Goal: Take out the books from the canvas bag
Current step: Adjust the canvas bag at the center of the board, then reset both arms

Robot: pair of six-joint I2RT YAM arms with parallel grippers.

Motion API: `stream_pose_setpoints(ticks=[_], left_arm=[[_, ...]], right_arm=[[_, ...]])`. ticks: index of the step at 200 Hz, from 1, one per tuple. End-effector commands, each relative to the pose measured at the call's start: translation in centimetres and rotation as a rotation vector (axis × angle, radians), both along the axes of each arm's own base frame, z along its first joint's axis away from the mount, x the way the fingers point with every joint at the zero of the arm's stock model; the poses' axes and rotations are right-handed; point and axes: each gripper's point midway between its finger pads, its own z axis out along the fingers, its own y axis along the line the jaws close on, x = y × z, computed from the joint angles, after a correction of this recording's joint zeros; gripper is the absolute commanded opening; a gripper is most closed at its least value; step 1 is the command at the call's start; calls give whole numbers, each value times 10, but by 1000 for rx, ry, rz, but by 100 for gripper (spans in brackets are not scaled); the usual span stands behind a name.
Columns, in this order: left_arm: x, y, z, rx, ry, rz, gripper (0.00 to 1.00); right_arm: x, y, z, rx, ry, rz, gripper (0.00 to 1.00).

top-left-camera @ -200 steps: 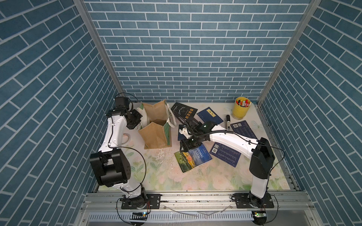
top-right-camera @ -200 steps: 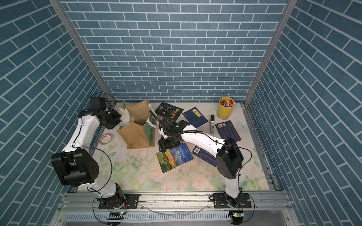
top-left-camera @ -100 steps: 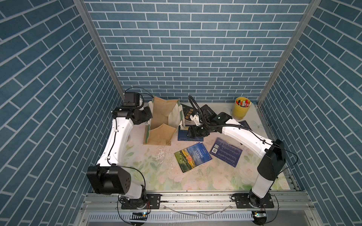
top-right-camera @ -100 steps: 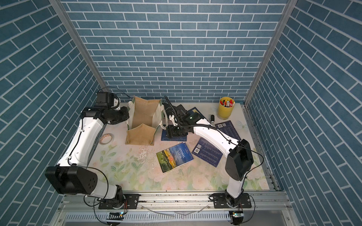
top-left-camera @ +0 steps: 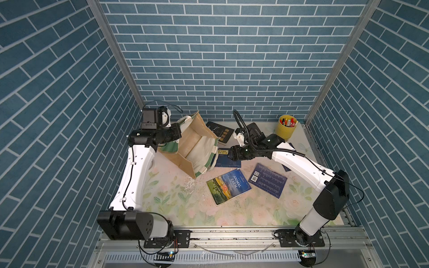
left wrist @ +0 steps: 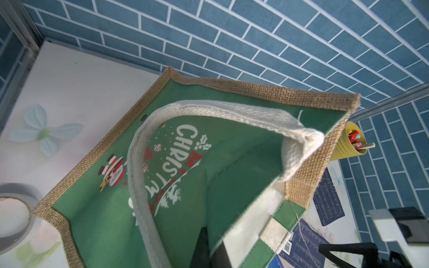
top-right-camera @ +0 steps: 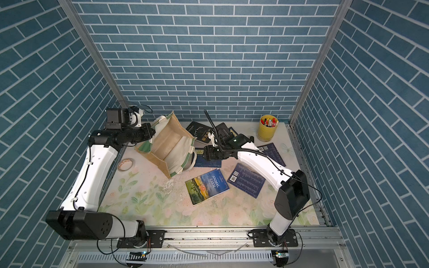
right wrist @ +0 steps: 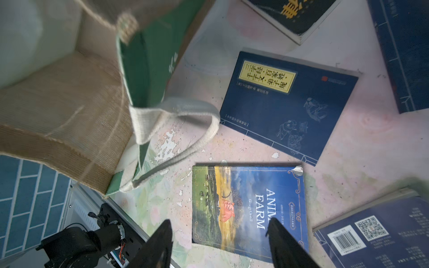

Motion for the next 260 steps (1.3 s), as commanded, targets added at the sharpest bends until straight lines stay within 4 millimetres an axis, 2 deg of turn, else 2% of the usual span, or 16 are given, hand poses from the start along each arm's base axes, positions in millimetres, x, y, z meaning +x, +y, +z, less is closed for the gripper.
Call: stream_pose_setpoints(ticks=[1, 14, 31, 58, 94, 118, 133, 143, 155, 178, 184, 219, 228, 229, 246, 260], left_arm=[[31, -8, -6, -133, 10, -13, 0], [58, -4, -10, -277, 8, 16, 0], [92, 13, -33, -395, 64, 82, 0], [127, 46, -67, -362, 112, 140, 0], [157, 94, -75, -224, 134, 149, 5], [172, 118, -77, -161, 143, 169, 22], [177, 128, -78, -120, 143, 188, 40], [178, 133, -73, -86, 130, 198, 59], [177, 141, -62, -38, 108, 221, 75], [166, 151, -25, 60, 38, 270, 90], [160, 153, -14, 91, 19, 288, 99], [109, 154, 37, 259, -33, 377, 100], [93, 150, 39, 270, -22, 378, 100], [93, 149, 32, 271, -5, 374, 100], [62, 138, 25, 275, 25, 357, 100], [33, 134, 4, 280, 53, 386, 100]], right_arm=[[13, -20, 25, 61, -46, -99, 66], [20, -31, 27, 80, -46, -139, 66], [26, -42, 26, 93, -31, -177, 66], [29, -55, 24, 92, -14, -216, 66], [28, -67, 21, 81, -9, -267, 66], [25, -71, 14, 82, 9, -293, 66], [23, -75, 11, 72, 12, -305, 66], [24, -78, 11, 62, 5, -315, 67], [24, -82, 12, 42, -11, -326, 68], [29, -96, 12, -15, -48, -350, 72], [33, -105, 12, -49, -73, -378, 74], [55, -150, 1, -158, -163, -485, 82], [61, -163, -4, -174, -179, -518, 84], [61, -166, -5, -176, -179, -523, 84], [70, -194, -15, -202, -197, -589, 87], [74, -222, -23, -245, -230, -642, 90]])
